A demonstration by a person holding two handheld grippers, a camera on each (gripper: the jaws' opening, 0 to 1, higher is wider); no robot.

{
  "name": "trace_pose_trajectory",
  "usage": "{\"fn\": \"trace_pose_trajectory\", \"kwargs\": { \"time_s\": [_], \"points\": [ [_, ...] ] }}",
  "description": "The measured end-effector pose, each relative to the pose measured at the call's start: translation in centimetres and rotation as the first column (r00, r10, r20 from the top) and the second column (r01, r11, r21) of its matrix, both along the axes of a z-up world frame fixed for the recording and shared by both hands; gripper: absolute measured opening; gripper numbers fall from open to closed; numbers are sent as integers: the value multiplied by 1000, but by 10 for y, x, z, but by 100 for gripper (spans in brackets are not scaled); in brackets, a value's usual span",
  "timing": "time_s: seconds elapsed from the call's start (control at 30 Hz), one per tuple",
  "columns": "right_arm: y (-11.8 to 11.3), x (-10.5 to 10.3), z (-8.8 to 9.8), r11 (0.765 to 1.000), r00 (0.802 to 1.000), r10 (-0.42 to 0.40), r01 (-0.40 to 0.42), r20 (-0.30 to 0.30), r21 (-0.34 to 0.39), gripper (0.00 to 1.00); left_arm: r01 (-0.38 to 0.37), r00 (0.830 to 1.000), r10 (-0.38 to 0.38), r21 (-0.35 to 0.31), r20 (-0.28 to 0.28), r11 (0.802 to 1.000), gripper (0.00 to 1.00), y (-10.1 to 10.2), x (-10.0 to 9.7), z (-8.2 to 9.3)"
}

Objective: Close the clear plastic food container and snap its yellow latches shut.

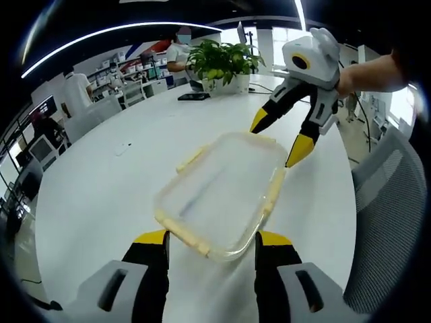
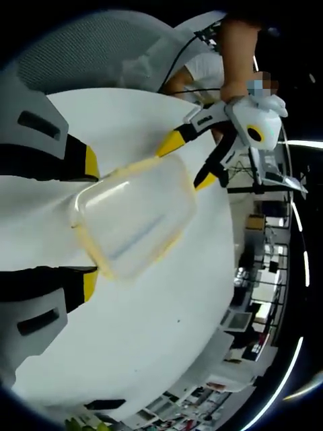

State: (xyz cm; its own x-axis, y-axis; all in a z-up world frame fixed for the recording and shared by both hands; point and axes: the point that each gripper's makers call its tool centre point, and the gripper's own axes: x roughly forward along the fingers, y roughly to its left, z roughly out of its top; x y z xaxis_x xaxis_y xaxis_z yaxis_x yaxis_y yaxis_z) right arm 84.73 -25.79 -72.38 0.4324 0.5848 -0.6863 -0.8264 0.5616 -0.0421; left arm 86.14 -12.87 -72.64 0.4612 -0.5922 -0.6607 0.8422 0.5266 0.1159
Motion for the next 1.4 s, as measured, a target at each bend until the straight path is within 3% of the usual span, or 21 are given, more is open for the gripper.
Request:
{"fn": "trace_pose_trajectory", "kwargs": {
  "time_s": [0.5, 1.2, 1.4],
  "points": [
    [5, 16, -3, 1000, 1000, -3, 2, -11, -17, 48, -3, 1000, 3, 14, -12, 1000, 45, 5, 15, -1],
    [0, 16, -8, 1000, 999, -22, 21, -26, -18, 48, 2, 1000, -2, 25, -10, 1000, 44, 1, 17, -3],
    [-1, 11, -5, 999, 999, -35, 35, -16, -4, 52, -21, 1000, 21, 1, 0, 1000, 46, 4, 15, 5]
  ]
}}
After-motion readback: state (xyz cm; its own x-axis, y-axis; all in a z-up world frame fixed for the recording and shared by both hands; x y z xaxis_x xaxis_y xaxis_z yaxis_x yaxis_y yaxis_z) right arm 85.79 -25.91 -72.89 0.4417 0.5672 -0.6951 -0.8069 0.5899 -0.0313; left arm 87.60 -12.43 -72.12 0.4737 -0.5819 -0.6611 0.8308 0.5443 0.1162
